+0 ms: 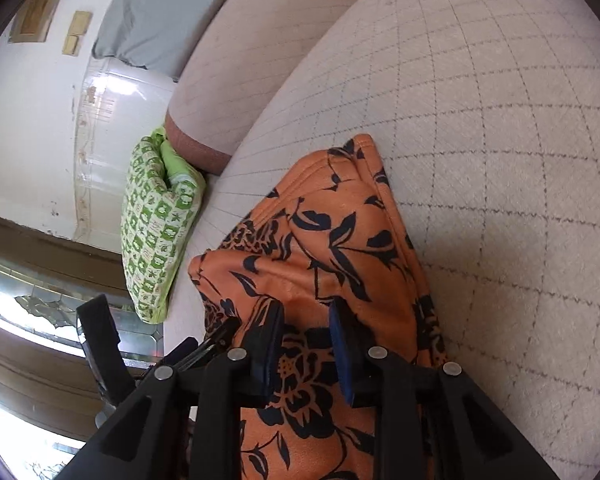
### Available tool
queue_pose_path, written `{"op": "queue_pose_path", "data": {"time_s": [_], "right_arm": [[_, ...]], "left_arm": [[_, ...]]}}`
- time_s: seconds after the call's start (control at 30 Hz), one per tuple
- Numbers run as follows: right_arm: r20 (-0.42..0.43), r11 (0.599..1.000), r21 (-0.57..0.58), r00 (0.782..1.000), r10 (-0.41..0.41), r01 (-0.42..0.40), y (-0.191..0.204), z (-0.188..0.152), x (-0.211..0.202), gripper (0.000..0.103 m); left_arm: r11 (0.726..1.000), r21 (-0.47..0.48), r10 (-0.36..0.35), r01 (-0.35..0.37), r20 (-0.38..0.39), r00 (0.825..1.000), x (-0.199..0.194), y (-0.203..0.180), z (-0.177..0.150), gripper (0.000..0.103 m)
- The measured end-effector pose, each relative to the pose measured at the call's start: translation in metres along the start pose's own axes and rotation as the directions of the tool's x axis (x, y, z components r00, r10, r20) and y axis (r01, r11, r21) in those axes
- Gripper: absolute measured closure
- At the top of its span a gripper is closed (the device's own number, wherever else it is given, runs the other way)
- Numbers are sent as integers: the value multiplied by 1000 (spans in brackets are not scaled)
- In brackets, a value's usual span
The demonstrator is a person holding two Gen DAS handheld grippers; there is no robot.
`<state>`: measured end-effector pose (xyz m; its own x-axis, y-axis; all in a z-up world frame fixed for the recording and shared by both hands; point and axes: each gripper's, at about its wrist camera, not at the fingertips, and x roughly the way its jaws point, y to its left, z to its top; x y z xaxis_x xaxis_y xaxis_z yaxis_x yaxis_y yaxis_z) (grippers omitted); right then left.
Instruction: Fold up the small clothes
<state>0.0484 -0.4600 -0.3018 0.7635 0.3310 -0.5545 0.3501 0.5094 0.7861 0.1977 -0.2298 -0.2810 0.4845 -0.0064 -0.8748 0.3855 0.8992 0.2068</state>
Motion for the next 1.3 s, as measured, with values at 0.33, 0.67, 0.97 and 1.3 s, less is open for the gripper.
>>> {"op": "queue_pose_path", "data": {"time_s": [0.33, 0.67, 0.97, 1.3], "right_arm": [[98, 980, -190, 992, 75, -55, 30, -37, -52, 74], [-82, 999, -43, 996, -26, 23, -9, -67, -47, 73], [49, 992, -112, 997, 64, -59, 9, -57, -68, 73], [175, 986, -143, 979, 108, -83, 20, -51, -88, 26]], "left_arm": [[998, -27, -51, 54, 105, 993, -87, 15, -54, 12], [998, -19, -62, 61, -54, 997, -56, 7, -95, 8], [996, -59, -59, 60, 25, 998, -89, 11, -93, 6], [991, -91, -71, 93, 219, 973, -159, 20, -83, 6]]}}
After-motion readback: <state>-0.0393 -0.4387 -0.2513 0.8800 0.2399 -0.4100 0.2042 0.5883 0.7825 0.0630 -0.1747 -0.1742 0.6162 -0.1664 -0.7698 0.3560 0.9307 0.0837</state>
